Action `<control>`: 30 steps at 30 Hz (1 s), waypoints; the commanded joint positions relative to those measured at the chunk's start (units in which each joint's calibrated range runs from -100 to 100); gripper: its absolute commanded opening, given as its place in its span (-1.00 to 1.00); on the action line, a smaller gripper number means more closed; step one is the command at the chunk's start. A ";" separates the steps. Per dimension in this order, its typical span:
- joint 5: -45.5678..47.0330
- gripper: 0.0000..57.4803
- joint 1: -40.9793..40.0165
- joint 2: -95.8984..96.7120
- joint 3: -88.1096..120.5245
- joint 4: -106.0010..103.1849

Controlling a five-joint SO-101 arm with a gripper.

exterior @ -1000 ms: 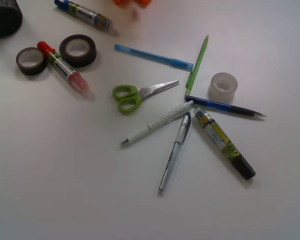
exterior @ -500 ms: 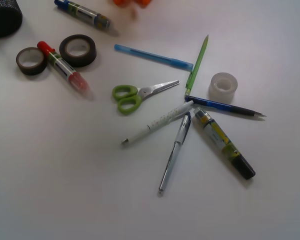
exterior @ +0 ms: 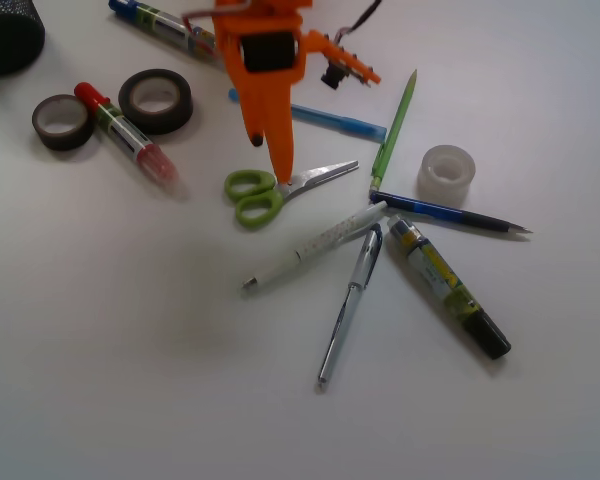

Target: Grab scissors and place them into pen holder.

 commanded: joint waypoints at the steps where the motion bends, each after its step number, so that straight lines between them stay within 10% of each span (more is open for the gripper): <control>1: 0.24 0.19 0.33 9.20 -13.36 5.73; 18: -6.64 0.19 -1.17 13.79 -16.25 19.65; 25: -6.84 -0.35 -0.49 13.62 -12.72 15.62; 30: -6.11 -0.24 0.18 14.21 -13.08 13.26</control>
